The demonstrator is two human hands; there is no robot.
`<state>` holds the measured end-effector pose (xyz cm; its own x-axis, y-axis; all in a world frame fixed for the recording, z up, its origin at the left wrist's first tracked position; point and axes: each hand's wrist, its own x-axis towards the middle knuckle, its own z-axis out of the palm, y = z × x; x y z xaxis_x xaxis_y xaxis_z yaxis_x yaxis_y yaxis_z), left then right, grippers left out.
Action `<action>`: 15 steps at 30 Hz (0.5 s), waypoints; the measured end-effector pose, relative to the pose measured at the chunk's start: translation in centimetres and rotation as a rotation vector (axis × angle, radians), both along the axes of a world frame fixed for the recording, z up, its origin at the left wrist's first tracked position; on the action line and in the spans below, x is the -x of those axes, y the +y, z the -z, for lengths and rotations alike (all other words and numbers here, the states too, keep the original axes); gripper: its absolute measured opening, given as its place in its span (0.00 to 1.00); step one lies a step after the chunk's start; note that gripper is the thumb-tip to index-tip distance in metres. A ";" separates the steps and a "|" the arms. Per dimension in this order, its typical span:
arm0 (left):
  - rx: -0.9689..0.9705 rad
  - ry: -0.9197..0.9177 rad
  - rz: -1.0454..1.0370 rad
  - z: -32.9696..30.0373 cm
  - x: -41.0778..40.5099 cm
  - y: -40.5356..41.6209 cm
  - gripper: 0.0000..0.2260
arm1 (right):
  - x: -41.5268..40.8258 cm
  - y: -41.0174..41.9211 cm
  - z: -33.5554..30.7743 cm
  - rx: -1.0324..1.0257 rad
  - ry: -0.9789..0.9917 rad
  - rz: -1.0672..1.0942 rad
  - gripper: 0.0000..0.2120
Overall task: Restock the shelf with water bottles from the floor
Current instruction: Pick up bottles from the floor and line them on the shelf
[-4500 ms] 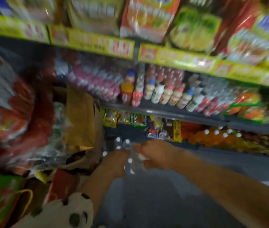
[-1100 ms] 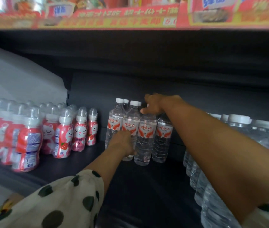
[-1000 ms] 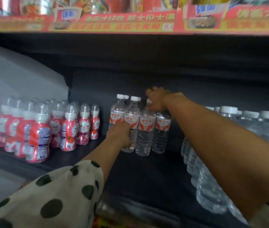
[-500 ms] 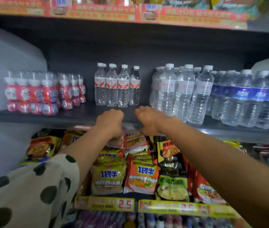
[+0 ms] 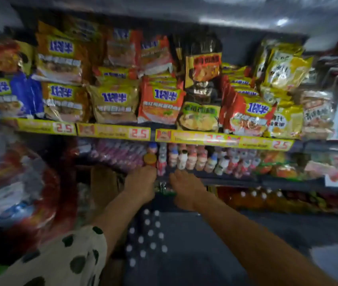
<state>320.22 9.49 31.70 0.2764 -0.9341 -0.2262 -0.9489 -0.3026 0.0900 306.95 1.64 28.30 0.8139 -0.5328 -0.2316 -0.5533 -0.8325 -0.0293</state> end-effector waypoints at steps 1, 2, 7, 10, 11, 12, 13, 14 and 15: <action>-0.043 0.036 -0.004 2.8 0.8 0.5 0.15 | 0.8 0.9 2.6 -0.044 0.039 0.010 0.26; -0.081 0.079 -0.004 5.5 1.6 1.1 0.14 | 1.7 1.7 5.3 -0.089 0.076 0.020 0.27; -0.222 0.201 -0.011 20.1 4.1 3.4 0.16 | 4.1 5.1 18.9 -0.269 0.173 0.070 0.33; -0.296 0.186 -0.011 28.2 5.1 4.4 0.19 | 4.1 6.6 27.6 -0.322 0.180 0.073 0.29; -0.323 0.181 -0.009 30.9 5.3 4.6 0.18 | 4.0 7.0 30.5 -0.339 0.179 0.075 0.27; -0.344 0.168 -0.009 33.6 5.4 4.8 0.17 | 3.9 7.3 33.4 -0.352 0.180 0.079 0.25; -0.366 0.158 -0.006 36.5 5.4 4.8 0.16 | 3.7 7.6 36.5 -0.363 0.190 0.082 0.25; -0.383 0.150 -0.003 39.4 5.3 4.9 0.16 | 3.4 7.8 39.7 -0.363 0.194 0.088 0.25; -0.401 0.152 -0.003 42.3 5.1 4.8 0.17 | 3.0 7.8 42.8 -0.358 0.206 0.098 0.26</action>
<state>315.11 14.33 -10.62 0.2150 -0.7630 -0.6096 -0.9329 -0.3451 0.1029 303.93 9.47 -14.48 0.6805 -0.4621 -0.5686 -0.6541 -0.7329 -0.1872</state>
